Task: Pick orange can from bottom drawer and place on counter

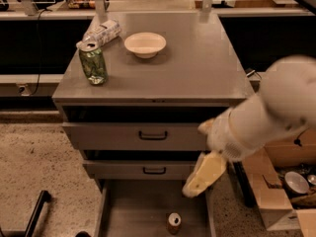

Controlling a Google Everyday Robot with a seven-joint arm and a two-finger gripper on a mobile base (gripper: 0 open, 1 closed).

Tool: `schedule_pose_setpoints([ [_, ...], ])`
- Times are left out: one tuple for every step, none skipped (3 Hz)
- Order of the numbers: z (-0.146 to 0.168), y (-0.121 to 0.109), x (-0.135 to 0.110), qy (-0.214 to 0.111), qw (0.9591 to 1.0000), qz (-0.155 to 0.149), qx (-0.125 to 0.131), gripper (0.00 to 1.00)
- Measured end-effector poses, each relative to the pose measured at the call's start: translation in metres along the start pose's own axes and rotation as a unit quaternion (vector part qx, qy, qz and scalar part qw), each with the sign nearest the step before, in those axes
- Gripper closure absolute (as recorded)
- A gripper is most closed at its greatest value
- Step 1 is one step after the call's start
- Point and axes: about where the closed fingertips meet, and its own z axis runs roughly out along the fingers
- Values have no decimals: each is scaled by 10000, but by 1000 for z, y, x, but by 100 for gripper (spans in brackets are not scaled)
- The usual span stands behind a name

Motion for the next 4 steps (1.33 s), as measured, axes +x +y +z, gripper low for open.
schedule_pose_setpoints([
  [64, 26, -1, -493, 9966, 138, -650, 0],
  [67, 28, 0, -330, 9973, 156, -634, 0],
  [96, 40, 19, -572, 9962, 167, -629, 0],
  [128, 21, 89, -1331, 9908, 245, 51, 0],
])
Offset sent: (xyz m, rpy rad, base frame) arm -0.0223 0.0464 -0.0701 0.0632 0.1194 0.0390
